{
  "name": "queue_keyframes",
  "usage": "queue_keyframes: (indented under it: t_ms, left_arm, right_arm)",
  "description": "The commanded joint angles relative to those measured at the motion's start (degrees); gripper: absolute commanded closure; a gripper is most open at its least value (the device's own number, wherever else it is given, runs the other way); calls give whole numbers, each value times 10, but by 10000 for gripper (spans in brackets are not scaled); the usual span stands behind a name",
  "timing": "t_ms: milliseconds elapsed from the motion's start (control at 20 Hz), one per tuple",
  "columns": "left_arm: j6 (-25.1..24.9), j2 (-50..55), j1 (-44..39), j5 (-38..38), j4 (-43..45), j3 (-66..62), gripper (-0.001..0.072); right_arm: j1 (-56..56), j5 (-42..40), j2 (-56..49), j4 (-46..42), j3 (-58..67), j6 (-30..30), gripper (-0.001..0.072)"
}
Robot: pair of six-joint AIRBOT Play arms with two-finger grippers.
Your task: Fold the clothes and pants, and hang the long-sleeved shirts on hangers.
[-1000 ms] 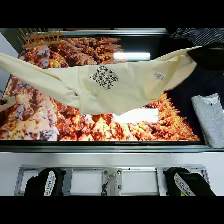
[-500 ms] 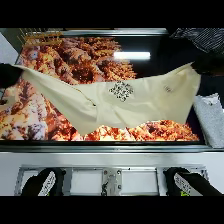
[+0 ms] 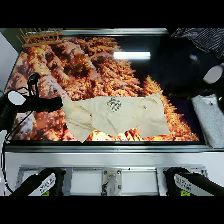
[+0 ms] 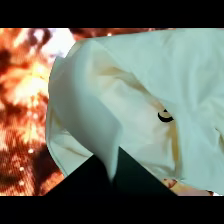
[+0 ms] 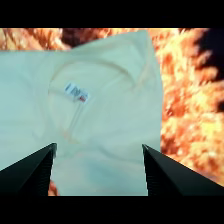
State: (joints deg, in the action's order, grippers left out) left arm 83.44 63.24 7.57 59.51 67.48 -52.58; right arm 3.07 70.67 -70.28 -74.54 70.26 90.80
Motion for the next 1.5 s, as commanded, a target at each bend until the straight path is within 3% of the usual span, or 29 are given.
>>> queue_keyframes:
  t_ms: [0,200,450,750,800,850,900,1000,1250,1350,1450]
  left_arm:
    - [-1,7,-4,-16,5,21,704]
    - [-1,8,-4,-15,4,21,704]
    - [-1,8,-4,-15,4,21,704]
    - [-1,8,-4,-24,4,21,704]
    - [-1,8,-4,-27,4,21,704]
    - [-1,8,-4,-28,4,21,704]
    - [-1,8,-4,-28,5,21,704]
    - [0,7,-4,-25,16,6,704]
    - [0,-73,31,-7,48,-160,704]
    - [0,-123,43,-8,48,-240,704]
    - [0,-174,45,-14,48,-309,704]
  right_arm:
    - [-49,-60,46,42,-198,86,130]
    - [-162,-214,32,200,-341,93,130]
    - [-284,-360,-33,293,-343,88,130]
    - [-329,-408,-85,318,-312,80,137]
    - [-329,-407,-92,317,-304,80,311]
    - [-329,-409,-93,317,-299,66,550]
    - [-327,-409,-91,317,-291,40,703]
    - [-299,-358,-73,280,-258,-5,700]
    - [-142,-79,57,15,-38,-16,701]
    - [-80,-29,116,-3,86,-48,701]
    - [-34,-34,165,-3,188,-49,701]
